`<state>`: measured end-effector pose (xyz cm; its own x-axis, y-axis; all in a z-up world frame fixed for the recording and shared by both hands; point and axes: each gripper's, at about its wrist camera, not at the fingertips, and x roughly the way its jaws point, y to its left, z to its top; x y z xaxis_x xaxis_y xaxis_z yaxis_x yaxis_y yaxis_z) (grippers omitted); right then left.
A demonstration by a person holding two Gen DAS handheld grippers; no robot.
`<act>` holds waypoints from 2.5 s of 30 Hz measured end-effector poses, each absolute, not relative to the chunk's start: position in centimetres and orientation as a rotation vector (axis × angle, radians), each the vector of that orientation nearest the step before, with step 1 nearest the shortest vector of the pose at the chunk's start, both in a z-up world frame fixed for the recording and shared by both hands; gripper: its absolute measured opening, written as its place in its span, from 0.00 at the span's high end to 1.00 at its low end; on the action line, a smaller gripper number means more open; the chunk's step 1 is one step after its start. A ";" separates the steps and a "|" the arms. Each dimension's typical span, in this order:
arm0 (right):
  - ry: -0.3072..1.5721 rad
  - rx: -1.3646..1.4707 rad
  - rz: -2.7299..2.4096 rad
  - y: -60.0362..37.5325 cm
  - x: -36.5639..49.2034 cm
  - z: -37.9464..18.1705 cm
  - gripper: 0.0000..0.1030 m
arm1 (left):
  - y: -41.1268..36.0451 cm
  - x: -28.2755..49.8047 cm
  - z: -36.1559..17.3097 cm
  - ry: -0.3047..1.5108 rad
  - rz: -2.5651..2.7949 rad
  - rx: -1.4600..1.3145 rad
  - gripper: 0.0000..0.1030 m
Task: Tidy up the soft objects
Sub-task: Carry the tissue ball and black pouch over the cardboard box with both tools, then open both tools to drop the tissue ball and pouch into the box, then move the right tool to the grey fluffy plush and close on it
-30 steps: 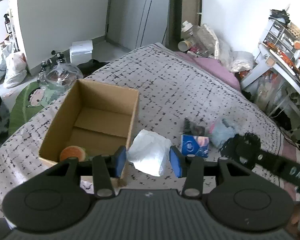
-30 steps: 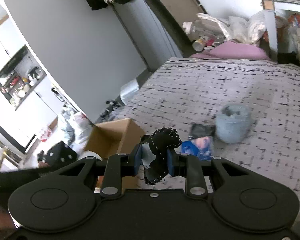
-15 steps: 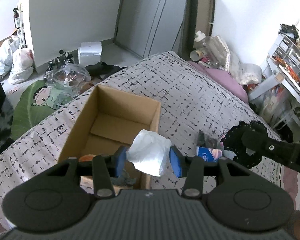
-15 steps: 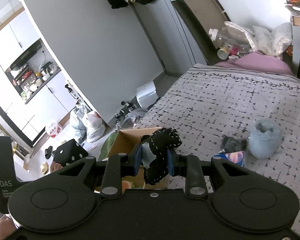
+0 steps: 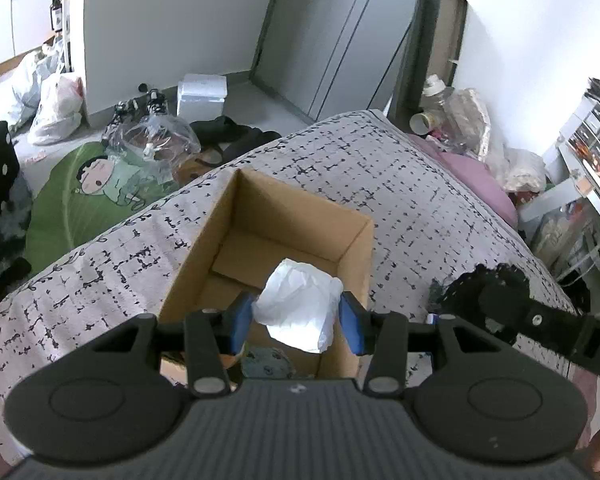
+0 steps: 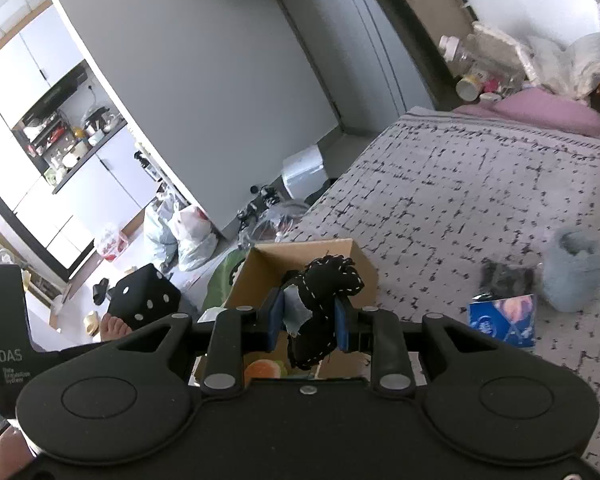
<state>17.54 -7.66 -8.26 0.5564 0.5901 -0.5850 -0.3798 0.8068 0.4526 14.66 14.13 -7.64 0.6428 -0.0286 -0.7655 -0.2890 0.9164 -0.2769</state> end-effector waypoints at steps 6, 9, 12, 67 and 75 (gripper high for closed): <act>0.822 0.283 0.592 -6.1 18.3 -9.2 0.74 | 15.5 15.8 -8.8 0.880 0.170 -0.418 0.55; 0.836 0.281 0.599 -5.4 18.7 -9.7 0.74 | 16.2 16.4 -9.5 0.889 0.182 -0.427 0.55; 0.853 0.280 0.604 -4.6 19.0 -10.3 0.74 | 16.8 16.8 -10.1 0.897 0.190 -0.431 0.55; 0.795 0.256 0.568 -19.2 18.0 -8.3 0.19 | 7.6 14.2 -2.7 0.846 0.160 -0.269 0.08; 0.797 0.280 0.536 -22.4 17.9 -9.2 0.19 | 4.2 14.3 -2.8 0.852 0.130 -0.249 0.08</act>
